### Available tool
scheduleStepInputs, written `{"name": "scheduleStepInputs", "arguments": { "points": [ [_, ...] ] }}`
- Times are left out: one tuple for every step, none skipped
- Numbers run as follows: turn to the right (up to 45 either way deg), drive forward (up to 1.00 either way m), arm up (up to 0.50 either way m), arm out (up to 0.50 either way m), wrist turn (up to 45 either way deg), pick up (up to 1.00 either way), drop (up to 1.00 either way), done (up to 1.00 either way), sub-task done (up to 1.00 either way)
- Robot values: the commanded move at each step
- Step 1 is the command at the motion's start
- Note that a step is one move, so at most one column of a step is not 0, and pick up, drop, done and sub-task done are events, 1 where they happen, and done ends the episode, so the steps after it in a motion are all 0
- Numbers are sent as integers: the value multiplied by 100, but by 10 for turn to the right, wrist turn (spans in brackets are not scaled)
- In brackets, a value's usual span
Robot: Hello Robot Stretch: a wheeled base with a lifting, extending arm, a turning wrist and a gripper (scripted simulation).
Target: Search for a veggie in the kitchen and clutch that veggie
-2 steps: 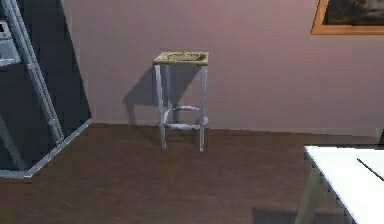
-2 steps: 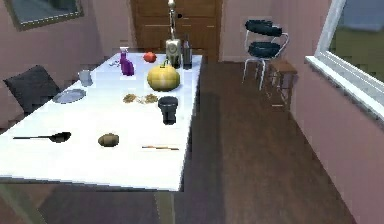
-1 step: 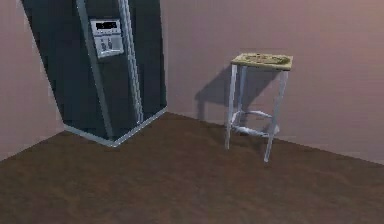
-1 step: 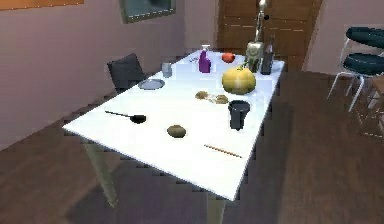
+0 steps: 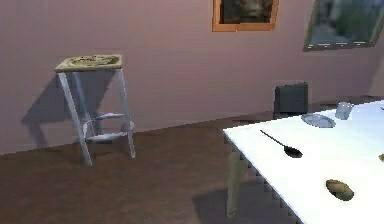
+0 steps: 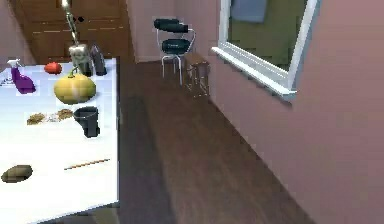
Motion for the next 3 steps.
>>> {"name": "scheduleStepInputs", "arguments": {
  "points": [
    [450,0,0,0,0,0,0,0,0],
    [450,0,0,0,0,0,0,0,0],
    [0,45,0,0,0,0,0,0,0]
  ]
}}
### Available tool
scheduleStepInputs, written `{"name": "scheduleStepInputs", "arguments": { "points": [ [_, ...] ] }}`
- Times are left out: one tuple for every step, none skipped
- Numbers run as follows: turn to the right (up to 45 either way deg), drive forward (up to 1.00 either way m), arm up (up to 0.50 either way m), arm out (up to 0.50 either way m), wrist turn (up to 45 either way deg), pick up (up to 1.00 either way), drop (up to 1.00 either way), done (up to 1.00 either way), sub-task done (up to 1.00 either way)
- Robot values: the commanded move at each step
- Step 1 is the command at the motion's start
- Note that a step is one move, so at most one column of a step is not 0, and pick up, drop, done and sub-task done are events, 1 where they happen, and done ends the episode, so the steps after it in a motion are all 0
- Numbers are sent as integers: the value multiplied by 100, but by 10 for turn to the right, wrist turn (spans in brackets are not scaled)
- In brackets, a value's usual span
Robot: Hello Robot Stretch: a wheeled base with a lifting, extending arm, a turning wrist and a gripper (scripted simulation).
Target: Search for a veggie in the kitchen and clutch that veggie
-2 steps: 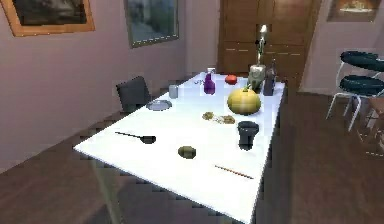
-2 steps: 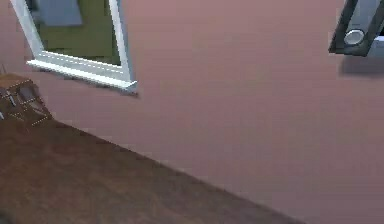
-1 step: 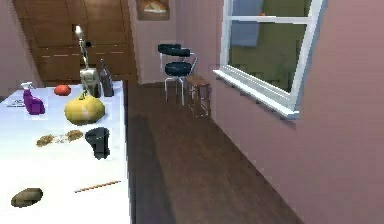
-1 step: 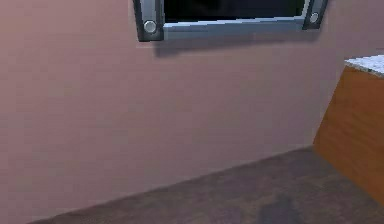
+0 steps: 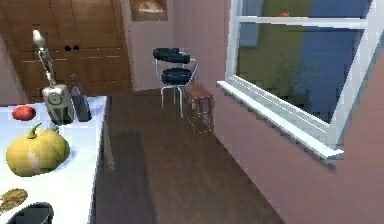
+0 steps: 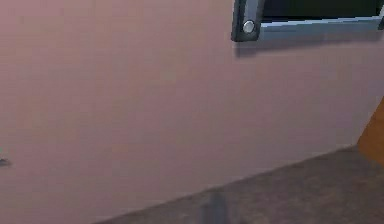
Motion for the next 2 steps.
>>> {"name": "scheduleStepInputs", "arguments": {
  "points": [
    [-120,0,0,0,0,0,0,0,0],
    [0,15,0,0,0,0,0,0,0]
  ]
}}
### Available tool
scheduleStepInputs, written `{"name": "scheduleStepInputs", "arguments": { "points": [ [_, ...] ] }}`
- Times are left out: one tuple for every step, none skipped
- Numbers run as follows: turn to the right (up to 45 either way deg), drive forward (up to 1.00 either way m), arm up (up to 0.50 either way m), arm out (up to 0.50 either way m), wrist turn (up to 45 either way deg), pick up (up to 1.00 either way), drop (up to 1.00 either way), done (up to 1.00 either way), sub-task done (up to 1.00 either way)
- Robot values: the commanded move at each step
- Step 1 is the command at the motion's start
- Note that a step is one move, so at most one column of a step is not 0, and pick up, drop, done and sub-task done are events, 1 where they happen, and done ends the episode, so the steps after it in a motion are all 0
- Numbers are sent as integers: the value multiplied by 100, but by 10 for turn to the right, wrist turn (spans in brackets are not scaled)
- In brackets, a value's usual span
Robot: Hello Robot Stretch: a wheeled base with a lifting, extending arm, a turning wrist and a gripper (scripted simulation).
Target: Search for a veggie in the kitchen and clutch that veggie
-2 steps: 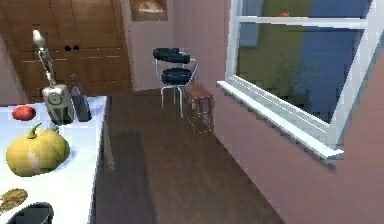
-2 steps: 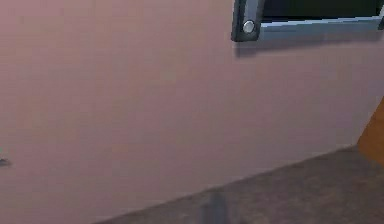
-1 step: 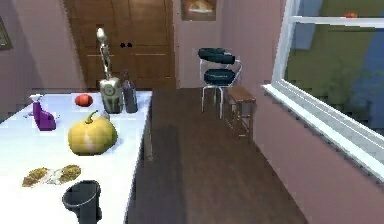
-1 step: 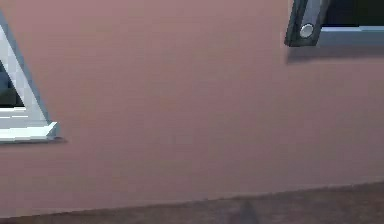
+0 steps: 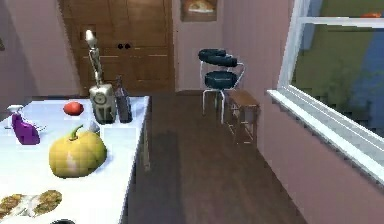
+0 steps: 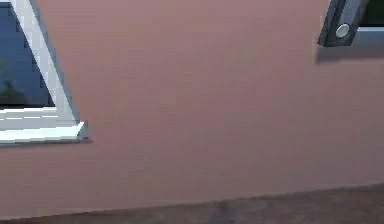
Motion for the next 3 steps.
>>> {"name": "scheduleStepInputs", "arguments": {
  "points": [
    [-450,0,0,0,0,0,0,0,0],
    [-450,0,0,0,0,0,0,0,0],
    [-450,0,0,0,0,0,0,0,0]
  ]
}}
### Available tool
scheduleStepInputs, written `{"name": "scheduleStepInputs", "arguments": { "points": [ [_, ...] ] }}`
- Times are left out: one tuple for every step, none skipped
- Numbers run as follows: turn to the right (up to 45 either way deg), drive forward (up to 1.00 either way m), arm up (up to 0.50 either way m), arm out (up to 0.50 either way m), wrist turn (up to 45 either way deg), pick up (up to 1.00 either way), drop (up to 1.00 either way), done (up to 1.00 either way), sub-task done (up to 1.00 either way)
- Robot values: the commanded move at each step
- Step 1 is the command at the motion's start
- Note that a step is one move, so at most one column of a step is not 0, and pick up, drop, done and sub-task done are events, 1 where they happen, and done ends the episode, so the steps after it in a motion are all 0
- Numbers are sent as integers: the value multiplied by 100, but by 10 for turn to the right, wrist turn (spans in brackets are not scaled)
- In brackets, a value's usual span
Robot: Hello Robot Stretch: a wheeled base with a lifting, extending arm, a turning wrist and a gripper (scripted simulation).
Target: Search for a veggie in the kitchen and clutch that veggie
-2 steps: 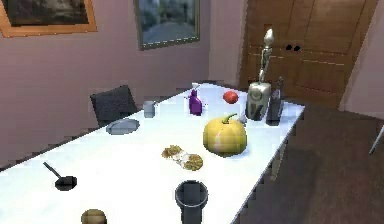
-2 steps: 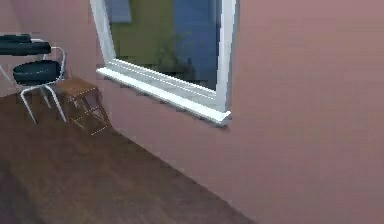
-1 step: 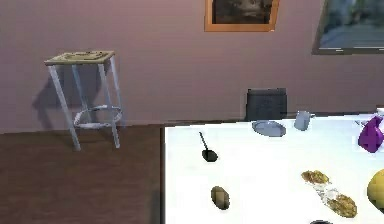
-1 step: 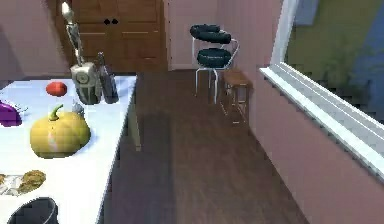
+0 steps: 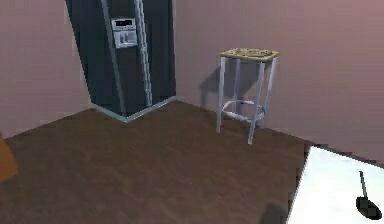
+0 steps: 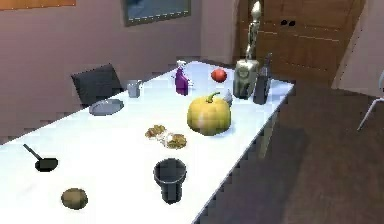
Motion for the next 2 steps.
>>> {"name": "scheduleStepInputs", "arguments": {
  "points": [
    [-300,0,0,0,0,0,0,0,0],
    [0,0,50,0,0,0,0,0,0]
  ]
}}
